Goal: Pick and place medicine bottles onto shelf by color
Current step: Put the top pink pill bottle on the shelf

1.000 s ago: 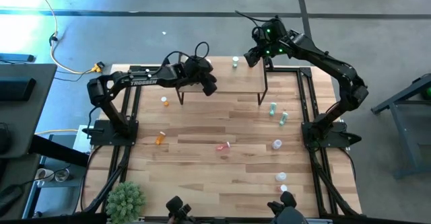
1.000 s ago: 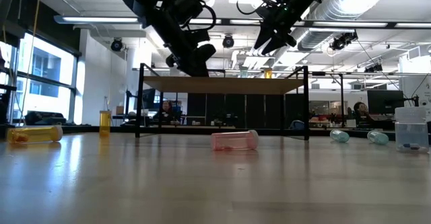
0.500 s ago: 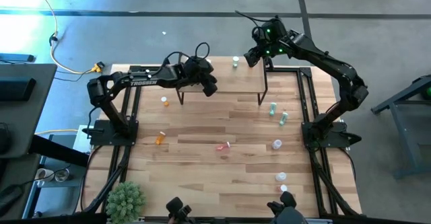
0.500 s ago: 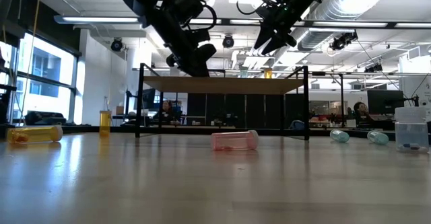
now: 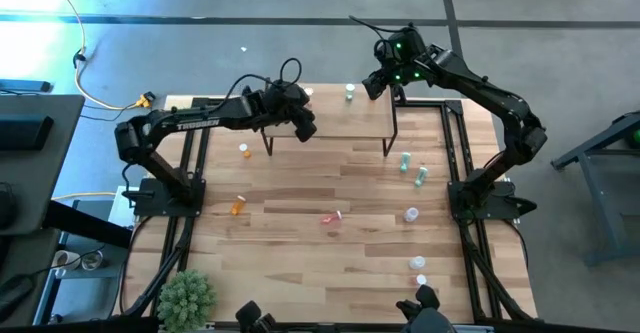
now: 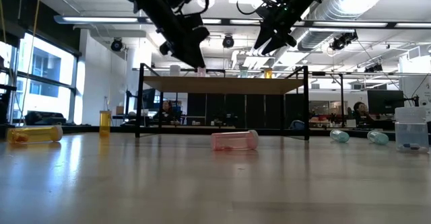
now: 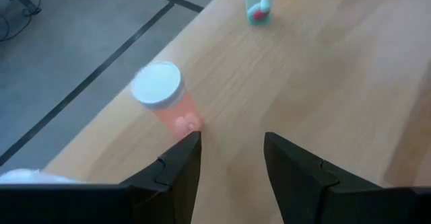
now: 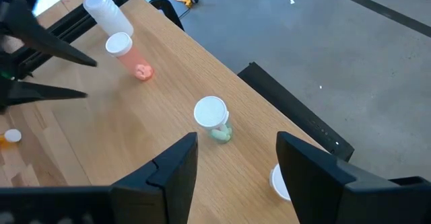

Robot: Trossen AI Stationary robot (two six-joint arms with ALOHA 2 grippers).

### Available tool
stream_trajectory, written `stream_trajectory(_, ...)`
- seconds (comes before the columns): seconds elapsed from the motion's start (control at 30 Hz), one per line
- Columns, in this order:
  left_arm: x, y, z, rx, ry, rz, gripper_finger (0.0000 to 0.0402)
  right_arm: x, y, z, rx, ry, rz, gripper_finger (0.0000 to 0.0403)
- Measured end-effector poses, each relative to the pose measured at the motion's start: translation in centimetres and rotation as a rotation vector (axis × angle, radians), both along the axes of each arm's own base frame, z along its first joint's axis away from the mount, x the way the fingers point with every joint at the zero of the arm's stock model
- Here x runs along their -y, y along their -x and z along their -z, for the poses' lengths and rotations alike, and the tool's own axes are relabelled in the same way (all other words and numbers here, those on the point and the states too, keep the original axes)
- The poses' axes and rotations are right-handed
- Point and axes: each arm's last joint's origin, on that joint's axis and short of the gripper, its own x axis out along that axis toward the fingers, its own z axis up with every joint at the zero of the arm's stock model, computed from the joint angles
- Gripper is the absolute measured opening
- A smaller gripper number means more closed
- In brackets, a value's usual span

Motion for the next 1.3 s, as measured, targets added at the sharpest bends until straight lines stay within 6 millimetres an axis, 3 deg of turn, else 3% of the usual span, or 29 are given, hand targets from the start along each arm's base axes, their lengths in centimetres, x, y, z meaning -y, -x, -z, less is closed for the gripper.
stream_trajectory(0.33, 2.0, 3.0, -4.4, 0.086, -0.027, -0.034, 0.0154, 0.0, 0.0, 0.0, 0.008, -0.002, 0.005, 0.0193)
stream_trajectory(0.57, 1.9, 5.9, -7.0, 0.113, -0.123, -0.121, 0.0154, -0.6, -0.9, -0.4, 0.075, -0.013, -0.056, 0.0193)
stream_trajectory(0.93, -0.7, 10.0, -7.2, 0.153, 0.035, -0.099, 0.0154, -4.7, -5.1, -1.9, 0.23, 0.07, -0.211, 0.0193)
stream_trajectory(1.1, -1.6, 11.1, -7.1, 0.122, 0.016, -0.115, 0.0154, -6.5, -6.9, -2.5, 0.285, 0.155, -0.266, 0.0193)
stream_trajectory(1.3, -2.6, 12.3, -7.1, 0.085, -0.017, -0.139, 0.0154, -8.1, -9.7, -0.9, 0.272, 0.18, -0.33, 0.0193)
